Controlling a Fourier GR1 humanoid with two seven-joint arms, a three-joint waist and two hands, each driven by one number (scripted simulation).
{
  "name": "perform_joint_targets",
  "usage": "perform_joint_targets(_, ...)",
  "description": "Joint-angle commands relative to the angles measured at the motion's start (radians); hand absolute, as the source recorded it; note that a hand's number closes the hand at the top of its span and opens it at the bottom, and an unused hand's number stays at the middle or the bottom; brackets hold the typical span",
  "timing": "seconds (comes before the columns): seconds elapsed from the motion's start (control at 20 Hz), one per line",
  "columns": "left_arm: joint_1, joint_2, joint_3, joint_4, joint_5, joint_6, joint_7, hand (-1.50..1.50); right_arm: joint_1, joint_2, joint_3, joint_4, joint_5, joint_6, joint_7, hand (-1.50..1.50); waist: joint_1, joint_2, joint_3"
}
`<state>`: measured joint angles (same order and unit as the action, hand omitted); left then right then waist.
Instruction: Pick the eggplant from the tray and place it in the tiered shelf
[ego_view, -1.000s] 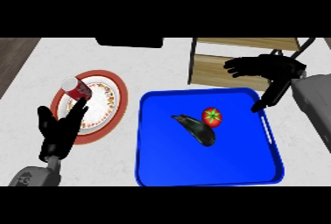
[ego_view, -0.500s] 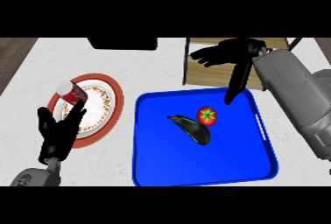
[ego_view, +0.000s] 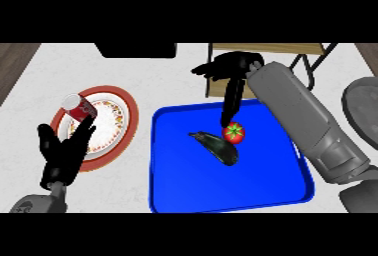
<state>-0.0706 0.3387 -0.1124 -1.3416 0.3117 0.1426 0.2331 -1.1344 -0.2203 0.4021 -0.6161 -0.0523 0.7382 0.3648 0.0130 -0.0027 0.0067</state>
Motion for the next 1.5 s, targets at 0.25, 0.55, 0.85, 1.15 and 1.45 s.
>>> perform_joint_targets(0.25, 0.012, -0.025, 0.011, 0.002, -0.014, -0.019, 0.024, 0.0, 0.077, 0.054, 0.042, -0.095, 0.098, 0.045, 0.077, -1.5, -0.01, 0.002, -0.007)
perform_joint_targets(0.55, -0.02, -0.048, 0.043, 0.086, -0.034, -0.024, -0.019, 0.0, 0.132, 0.057, 0.041, -0.183, 0.158, 0.016, 0.166, -1.5, -0.018, 0.002, -0.007)
perform_joint_targets(0.85, 0.01, -0.067, 0.033, 0.045, -0.066, -0.02, -0.007, 0.0, 0.19, 0.068, 0.05, -0.209, 0.256, 0.003, 0.137, -1.5, -0.008, 0.005, -0.007)
perform_joint_targets(1.15, 0.002, -0.061, 0.065, 0.051, -0.062, -0.052, 0.007, 0.0, 0.265, 0.107, 0.041, -0.248, 0.321, -0.04, 0.138, -1.5, -0.01, 0.004, -0.007)
perform_joint_targets(1.45, 0.04, -0.062, 0.089, 0.059, -0.061, -0.085, -0.024, 0.0, 0.307, 0.086, 0.067, -0.288, 0.413, -0.04, 0.119, -1.5, -0.011, 0.004, -0.007)
